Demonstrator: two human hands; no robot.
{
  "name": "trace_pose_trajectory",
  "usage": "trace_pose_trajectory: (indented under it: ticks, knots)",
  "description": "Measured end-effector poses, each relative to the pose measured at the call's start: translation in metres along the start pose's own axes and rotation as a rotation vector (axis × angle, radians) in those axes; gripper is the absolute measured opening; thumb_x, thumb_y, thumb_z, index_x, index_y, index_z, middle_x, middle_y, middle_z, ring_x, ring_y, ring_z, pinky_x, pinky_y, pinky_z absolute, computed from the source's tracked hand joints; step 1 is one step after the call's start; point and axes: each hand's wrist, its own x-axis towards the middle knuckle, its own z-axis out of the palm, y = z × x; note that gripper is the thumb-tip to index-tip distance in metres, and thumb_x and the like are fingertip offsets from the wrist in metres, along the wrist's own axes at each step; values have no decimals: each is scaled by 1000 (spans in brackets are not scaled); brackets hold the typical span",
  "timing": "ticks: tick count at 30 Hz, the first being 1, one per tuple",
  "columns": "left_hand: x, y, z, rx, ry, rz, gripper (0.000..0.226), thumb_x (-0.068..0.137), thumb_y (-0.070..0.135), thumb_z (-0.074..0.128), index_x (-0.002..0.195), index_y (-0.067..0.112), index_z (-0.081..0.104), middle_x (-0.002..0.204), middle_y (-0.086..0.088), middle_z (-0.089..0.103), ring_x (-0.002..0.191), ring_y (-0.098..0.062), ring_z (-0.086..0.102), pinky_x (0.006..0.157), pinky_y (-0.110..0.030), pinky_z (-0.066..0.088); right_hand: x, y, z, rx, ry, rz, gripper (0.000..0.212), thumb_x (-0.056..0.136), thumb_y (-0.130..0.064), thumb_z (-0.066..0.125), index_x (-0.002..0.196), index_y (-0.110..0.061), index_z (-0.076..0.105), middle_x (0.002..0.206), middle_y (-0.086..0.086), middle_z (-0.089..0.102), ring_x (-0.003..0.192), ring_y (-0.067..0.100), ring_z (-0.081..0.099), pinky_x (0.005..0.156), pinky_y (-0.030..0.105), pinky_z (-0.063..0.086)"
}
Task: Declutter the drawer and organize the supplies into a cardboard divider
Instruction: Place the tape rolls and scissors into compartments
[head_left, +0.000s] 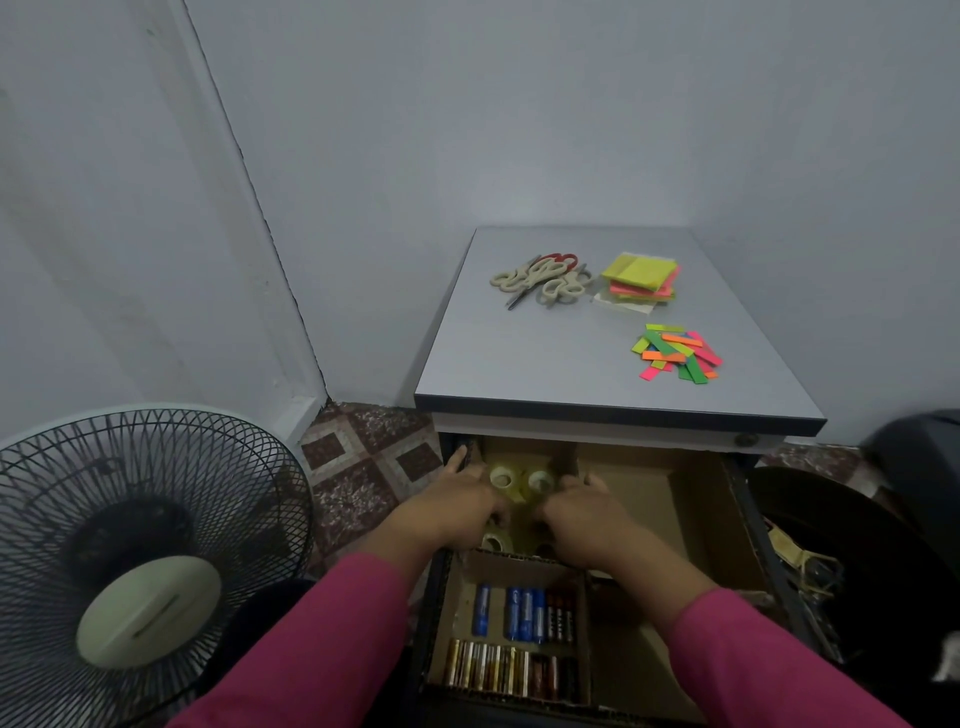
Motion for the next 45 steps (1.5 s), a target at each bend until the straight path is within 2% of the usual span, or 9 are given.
trace_pose_trajectory:
  ticks: [8, 12, 15, 17, 20, 22, 31, 38, 45]
  knots:
    - [-3, 1, 2, -54, 29, 16, 48, 86, 9, 58, 125, 35, 59, 135, -11, 49, 138, -21, 25, 116, -46, -16, -3, -1, -2, 32, 10, -8, 27, 91, -20, 54, 115, -28, 63, 112, 1, 60, 116, 19, 44, 103, 41, 26]
    - [-9, 2, 11, -203, 192, 11, 33, 89, 20, 61, 119, 33, 62, 128, 1, 57, 132, -15, 33, 119, -44, -9, -8, -5, 0, 67, 94, 8, 32, 93, -19, 51, 121, -32, 59, 122, 0, 57, 123, 18, 42, 108, 41, 21]
    - [-15, 2, 22, -321, 445, 13, 21, 94, 30, 53, 112, 30, 64, 115, 10, 62, 117, -10, 45, 116, -44, 17, -20, -10, 3, 118, 236, 9, 32, 93, -22, 54, 123, -31, 57, 131, -4, 54, 128, 17, 40, 112, 42, 20]
    - [-20, 4, 19, -401, 692, 16, 21, 94, 30, 49, 106, 25, 66, 105, 11, 63, 104, -7, 50, 101, -38, 38, -28, -10, 2, 116, 414, 1, 32, 84, -24, 65, 116, -28, 63, 123, -6, 60, 121, 17, 50, 107, 44, 35]
    - [-18, 5, -8, -451, 1090, 21, 19, 93, 21, 52, 103, 15, 67, 97, 5, 64, 93, -10, 53, 82, -27, 45, -29, -3, -6, 231, 775, -54, 26, 78, -20, 68, 103, -21, 70, 106, -4, 65, 105, 15, 57, 94, 37, 46]
    - [-11, 3, -37, -453, 1199, -25, 18, 95, 17, 54, 107, 12, 66, 100, 2, 64, 96, -12, 53, 82, -24, 43, -21, 2, -28, 305, 913, -61, 23, 83, -15, 62, 105, -16, 70, 107, 0, 63, 105, 15, 55, 93, 32, 44]
    - [64, -41, -110, -840, 692, -372, 48, 98, 30, 45, 143, 17, 35, 143, -9, 40, 129, -25, 38, 107, -41, 35, 74, 32, -111, 650, 740, 317, 51, 95, -22, 52, 142, -10, 36, 143, 11, 31, 131, 23, 35, 103, 26, 31]
    - [110, -68, -123, -840, 760, -307, 38, 100, 20, 40, 137, 12, 45, 140, -8, 47, 127, -23, 44, 106, -36, 37, 130, 51, -123, 428, 855, 364, 53, 85, -27, 38, 127, 1, 52, 134, 28, 45, 128, 42, 40, 107, 47, 36]
    - [157, -96, -134, -798, 797, -290, 33, 97, 17, 36, 121, 13, 58, 120, -6, 58, 112, -24, 52, 95, -37, 43, 185, 79, -127, 304, 781, 446, 59, 83, -32, 23, 122, -3, 58, 127, 25, 52, 123, 42, 45, 104, 51, 35]
